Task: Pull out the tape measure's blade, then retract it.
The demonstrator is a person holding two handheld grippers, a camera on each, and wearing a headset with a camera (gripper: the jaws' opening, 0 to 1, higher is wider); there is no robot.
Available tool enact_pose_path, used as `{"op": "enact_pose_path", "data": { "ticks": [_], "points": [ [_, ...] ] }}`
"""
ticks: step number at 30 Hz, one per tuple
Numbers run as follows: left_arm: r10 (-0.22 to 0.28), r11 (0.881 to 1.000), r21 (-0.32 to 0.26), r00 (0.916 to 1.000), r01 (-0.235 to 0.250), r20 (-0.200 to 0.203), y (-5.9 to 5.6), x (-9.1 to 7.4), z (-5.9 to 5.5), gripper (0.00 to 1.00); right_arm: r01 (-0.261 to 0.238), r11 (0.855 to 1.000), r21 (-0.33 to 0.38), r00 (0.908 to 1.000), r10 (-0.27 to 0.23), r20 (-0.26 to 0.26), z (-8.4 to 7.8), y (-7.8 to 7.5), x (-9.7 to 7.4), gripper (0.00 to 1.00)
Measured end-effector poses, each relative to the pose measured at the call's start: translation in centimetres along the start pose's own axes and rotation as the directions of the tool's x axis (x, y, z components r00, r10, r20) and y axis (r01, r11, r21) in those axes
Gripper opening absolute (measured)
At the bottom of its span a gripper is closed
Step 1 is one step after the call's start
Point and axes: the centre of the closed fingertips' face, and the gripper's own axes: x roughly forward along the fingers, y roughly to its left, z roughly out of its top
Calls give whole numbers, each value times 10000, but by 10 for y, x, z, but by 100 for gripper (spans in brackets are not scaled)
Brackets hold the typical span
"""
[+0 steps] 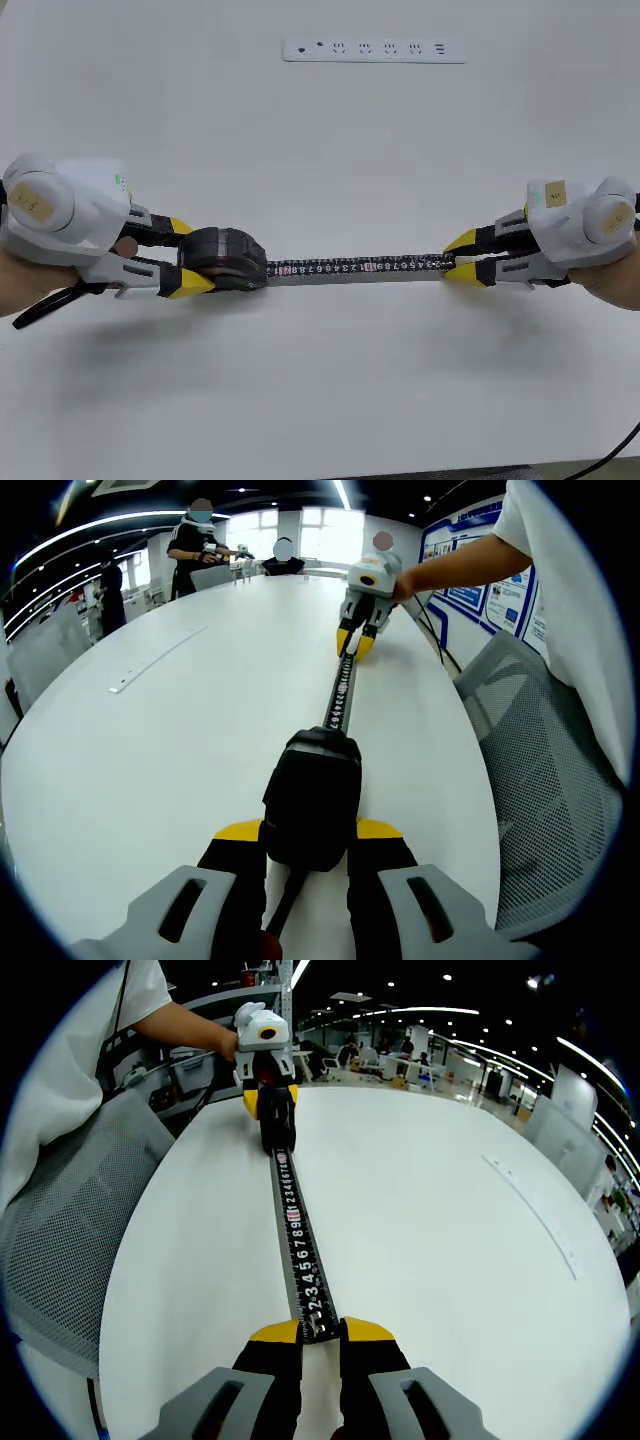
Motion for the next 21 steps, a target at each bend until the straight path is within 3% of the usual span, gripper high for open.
{"op": "enact_pose_path", "data": {
  "ticks": [21],
  "points": [
    [110,9999,-45,9999,-110,-37,0,1,1,26,110,9998,166,9999,-108,-129,-12,-4,-9,11]
  ]
}}
